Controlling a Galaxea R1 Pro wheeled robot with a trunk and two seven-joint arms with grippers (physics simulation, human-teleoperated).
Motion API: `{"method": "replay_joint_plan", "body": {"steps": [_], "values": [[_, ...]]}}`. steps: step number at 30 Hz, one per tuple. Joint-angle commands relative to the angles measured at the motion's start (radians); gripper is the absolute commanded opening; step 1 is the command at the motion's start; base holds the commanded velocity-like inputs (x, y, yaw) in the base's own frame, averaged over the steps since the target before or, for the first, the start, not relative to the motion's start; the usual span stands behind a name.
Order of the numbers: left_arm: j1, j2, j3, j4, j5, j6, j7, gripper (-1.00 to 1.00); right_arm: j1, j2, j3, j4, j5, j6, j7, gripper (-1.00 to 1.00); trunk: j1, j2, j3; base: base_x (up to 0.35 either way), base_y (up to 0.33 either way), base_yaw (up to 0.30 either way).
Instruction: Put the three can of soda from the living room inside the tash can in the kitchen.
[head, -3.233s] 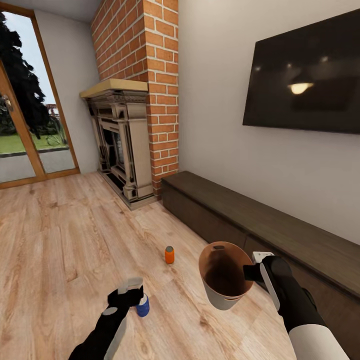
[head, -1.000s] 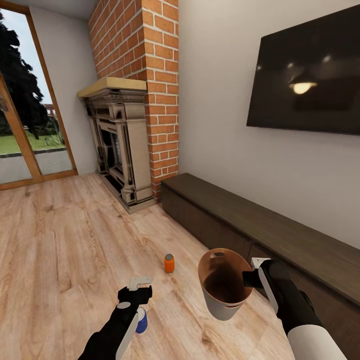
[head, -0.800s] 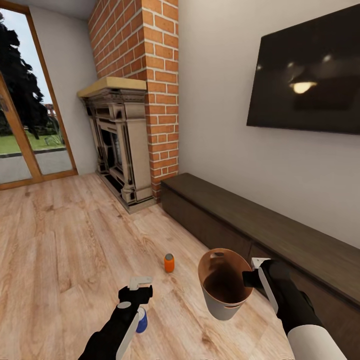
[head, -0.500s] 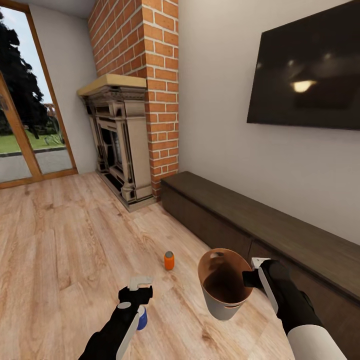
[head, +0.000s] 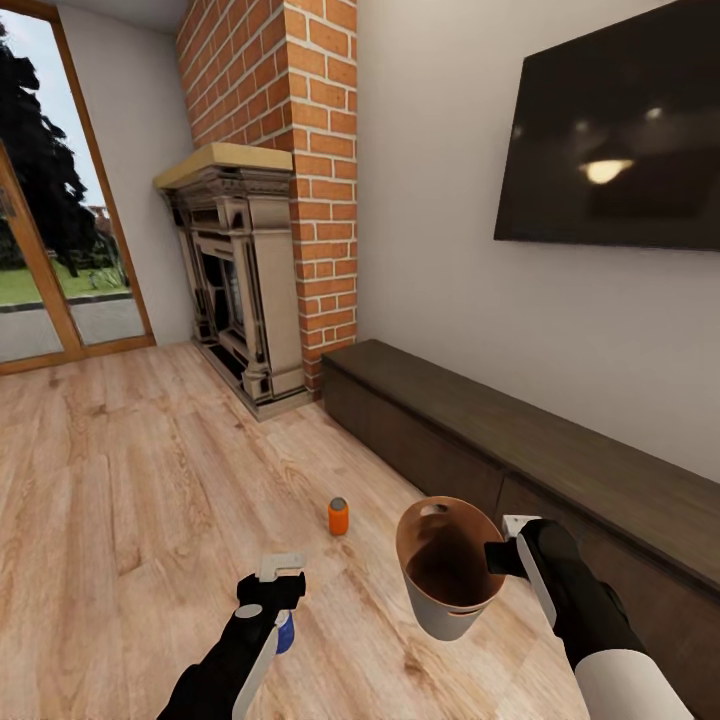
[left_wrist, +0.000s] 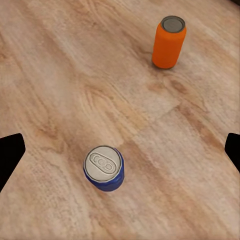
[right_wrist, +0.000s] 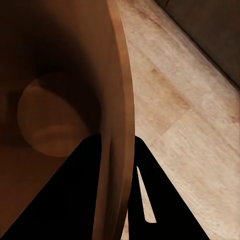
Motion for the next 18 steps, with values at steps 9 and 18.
{"method": "replay_joint_plan", "body": {"steps": [9, 18], "values": [[0.000, 0.000, -0.001, 0.000, 0.000, 0.000, 0.000, 1.00, 0.000, 0.000, 0.000, 0.000, -0.015, 0.000, 0.004, -1.00, 0.000, 0.000, -0.009, 0.000, 0.000, 0.044], [0.000, 0.001, 0.000, 0.001, 0.000, 0.000, -0.002, 1.00, 0.000, 0.000, 0.001, 0.000, -0.015, 0.000, 0.004, -1.00, 0.000, 0.000, -0.023, 0.000, 0.000, 0.074]]}}
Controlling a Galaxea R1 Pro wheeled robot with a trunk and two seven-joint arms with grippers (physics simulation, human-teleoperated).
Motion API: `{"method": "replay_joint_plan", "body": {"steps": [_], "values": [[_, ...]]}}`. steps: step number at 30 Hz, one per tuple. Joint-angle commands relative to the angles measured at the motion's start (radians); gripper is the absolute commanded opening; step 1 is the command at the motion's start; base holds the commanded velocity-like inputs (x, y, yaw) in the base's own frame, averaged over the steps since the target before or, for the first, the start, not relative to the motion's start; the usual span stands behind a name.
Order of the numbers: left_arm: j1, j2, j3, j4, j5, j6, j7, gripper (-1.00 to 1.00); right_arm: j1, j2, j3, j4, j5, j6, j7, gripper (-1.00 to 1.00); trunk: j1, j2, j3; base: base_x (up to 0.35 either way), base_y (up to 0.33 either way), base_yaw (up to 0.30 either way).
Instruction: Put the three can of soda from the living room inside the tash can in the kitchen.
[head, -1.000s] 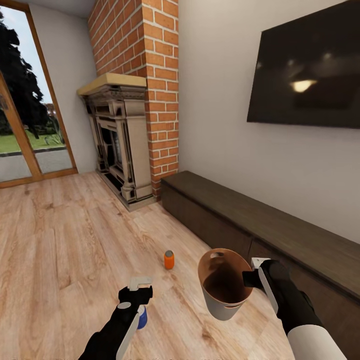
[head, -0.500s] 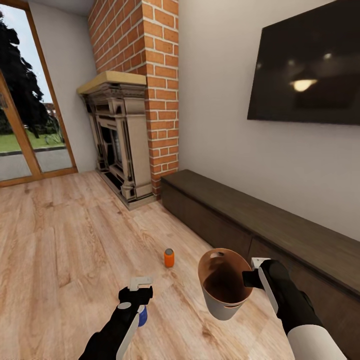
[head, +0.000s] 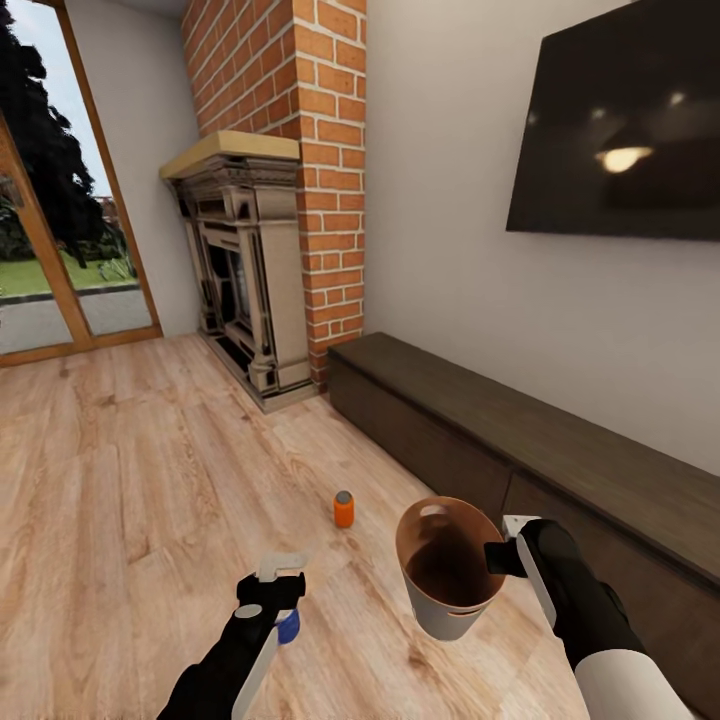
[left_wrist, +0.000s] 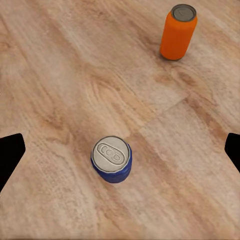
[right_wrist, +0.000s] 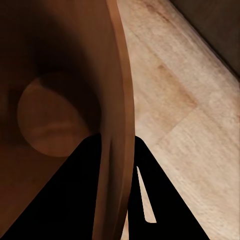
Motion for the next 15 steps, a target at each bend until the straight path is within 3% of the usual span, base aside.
{"method": "replay_joint_plan", "body": {"steps": [1, 15], "values": [[0.000, 0.000, 0.000, 0.000, 0.000, 0.000, 0.000, 1.00, 0.000, 0.000, 0.000, 0.000, -0.016, 0.000, 0.004, -1.00, 0.000, 0.000, -0.001, 0.000, 0.000, 0.075], [0.000, 0.000, -0.001, 0.002, 0.000, 0.000, 0.000, 1.00, -0.001, 0.000, -0.001, 0.000, -0.016, 0.000, 0.004, -1.00, 0.000, 0.000, -0.024, 0.007, 0.000, 0.075]]}}
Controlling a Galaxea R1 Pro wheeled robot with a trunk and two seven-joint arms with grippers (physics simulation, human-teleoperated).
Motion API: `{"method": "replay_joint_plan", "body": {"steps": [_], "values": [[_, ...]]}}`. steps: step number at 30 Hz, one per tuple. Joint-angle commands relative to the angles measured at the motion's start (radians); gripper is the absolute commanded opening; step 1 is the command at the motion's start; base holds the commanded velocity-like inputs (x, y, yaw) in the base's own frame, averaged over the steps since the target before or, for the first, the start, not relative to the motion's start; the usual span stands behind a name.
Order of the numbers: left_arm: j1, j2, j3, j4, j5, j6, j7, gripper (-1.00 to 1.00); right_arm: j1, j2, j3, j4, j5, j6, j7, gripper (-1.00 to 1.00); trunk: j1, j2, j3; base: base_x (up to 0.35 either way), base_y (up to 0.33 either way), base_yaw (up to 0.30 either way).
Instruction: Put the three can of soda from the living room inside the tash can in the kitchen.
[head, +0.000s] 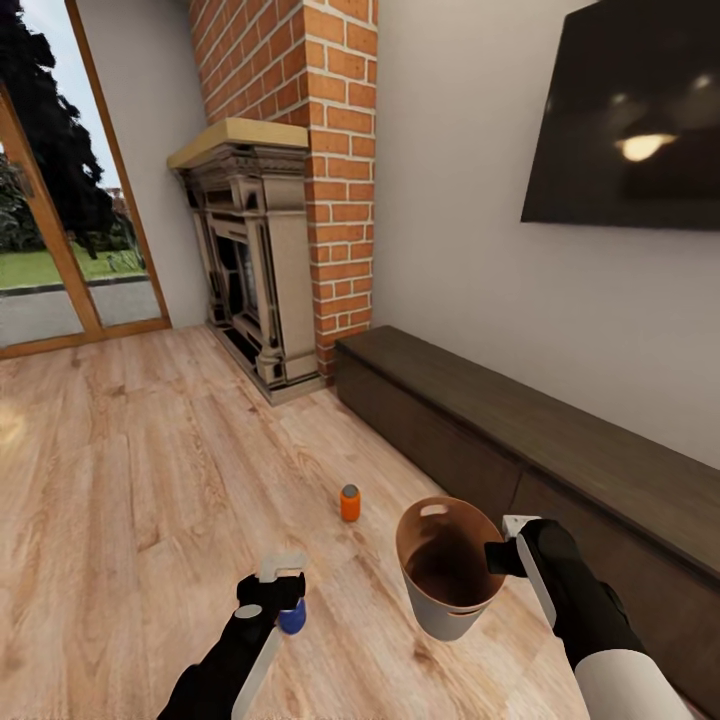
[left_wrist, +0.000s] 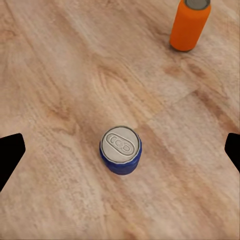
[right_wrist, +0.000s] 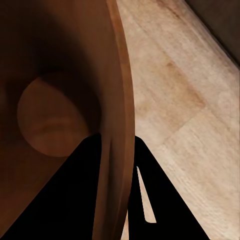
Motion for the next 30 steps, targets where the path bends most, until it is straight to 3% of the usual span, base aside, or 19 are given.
{"method": "replay_joint_plan", "body": {"steps": [1, 10, 20, 30], "values": [[0.000, 0.000, 0.000, 0.000, 0.000, 0.000, 0.000, 1.00, -0.001, 0.000, 0.000, 0.000, -0.016, 0.000, 0.004, -1.00, 0.000, 0.000, -0.001, 0.007, 0.000, 0.073], [0.000, 0.000, 0.000, 0.000, 0.000, 0.000, 0.000, 1.00, -0.001, 0.000, 0.000, 0.000, -0.017, 0.000, 0.005, -1.00, 0.000, 0.000, -0.012, 0.123, 0.000, 0.026], [0.000, 0.000, 0.001, 0.000, 0.000, 0.000, 0.000, 1.00, -0.001, 0.000, 0.000, 0.000, -0.018, -0.001, 0.005, -1.00, 0.000, 0.000, -0.023, 0.286, 0.000, 0.001], [0.000, 0.000, -0.002, 0.000, 0.000, 0.000, 0.000, 1.00, -0.001, 0.000, 0.000, 0.000, -0.018, -0.001, 0.005, -1.00, 0.000, 0.000, -0.030, 0.039, 0.000, 0.000]]}}
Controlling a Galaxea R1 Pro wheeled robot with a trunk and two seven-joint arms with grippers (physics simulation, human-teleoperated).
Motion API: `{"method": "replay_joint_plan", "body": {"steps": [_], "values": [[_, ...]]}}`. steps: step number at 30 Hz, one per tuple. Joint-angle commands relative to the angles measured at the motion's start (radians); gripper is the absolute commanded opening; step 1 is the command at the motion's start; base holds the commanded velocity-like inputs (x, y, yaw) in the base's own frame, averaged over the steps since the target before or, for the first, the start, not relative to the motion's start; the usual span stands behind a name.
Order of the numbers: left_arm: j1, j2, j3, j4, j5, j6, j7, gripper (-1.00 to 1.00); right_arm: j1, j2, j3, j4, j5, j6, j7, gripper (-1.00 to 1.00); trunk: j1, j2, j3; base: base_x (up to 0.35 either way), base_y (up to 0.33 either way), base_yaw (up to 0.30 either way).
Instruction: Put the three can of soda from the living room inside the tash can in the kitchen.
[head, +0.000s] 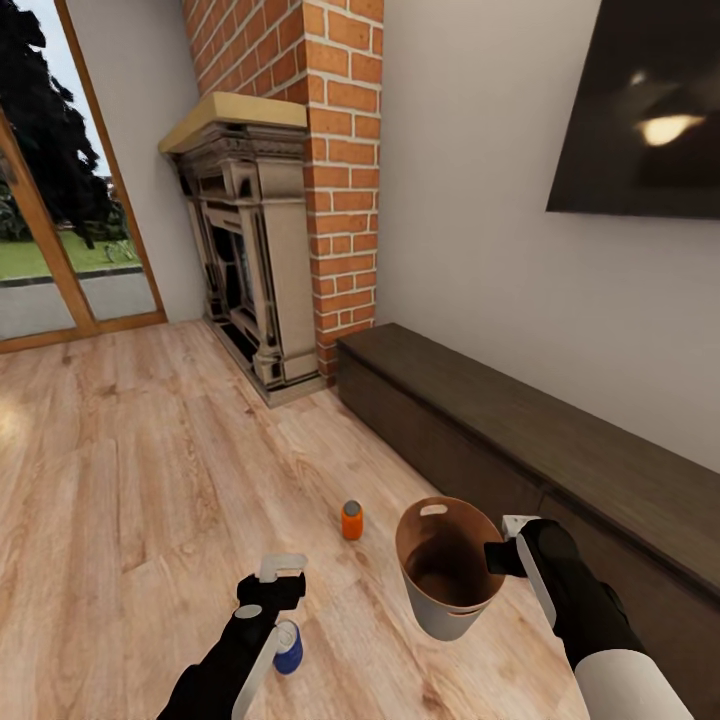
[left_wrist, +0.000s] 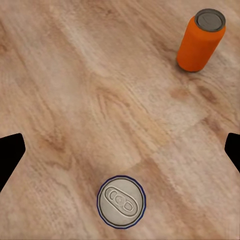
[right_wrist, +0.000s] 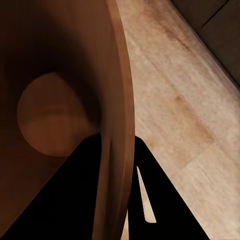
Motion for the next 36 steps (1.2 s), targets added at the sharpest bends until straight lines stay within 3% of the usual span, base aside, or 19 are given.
{"method": "replay_joint_plan", "body": {"steps": [1, 24, 36], "values": [[0.000, 0.000, 0.000, 0.000, 0.000, 0.000, 0.000, 1.00, 0.000, 0.000, 0.000, 0.000, -0.016, 0.000, 0.004, -1.00, 0.000, 0.000, -0.001, 0.004, 0.000, 0.000], [0.000, 0.000, 0.000, 0.000, 0.000, 0.000, 0.000, 1.00, -0.005, -0.001, -0.002, -0.005, -0.016, 0.000, 0.003, -1.00, 0.000, 0.000, -0.037, 0.000, 0.000, 0.000], [0.000, 0.000, 0.000, 0.000, -0.001, 0.000, 0.000, 1.00, -0.071, -0.001, -0.002, -0.007, -0.015, 0.000, 0.003, -1.00, 0.000, 0.000, -0.056, 0.000, 0.000, 0.000]]}}
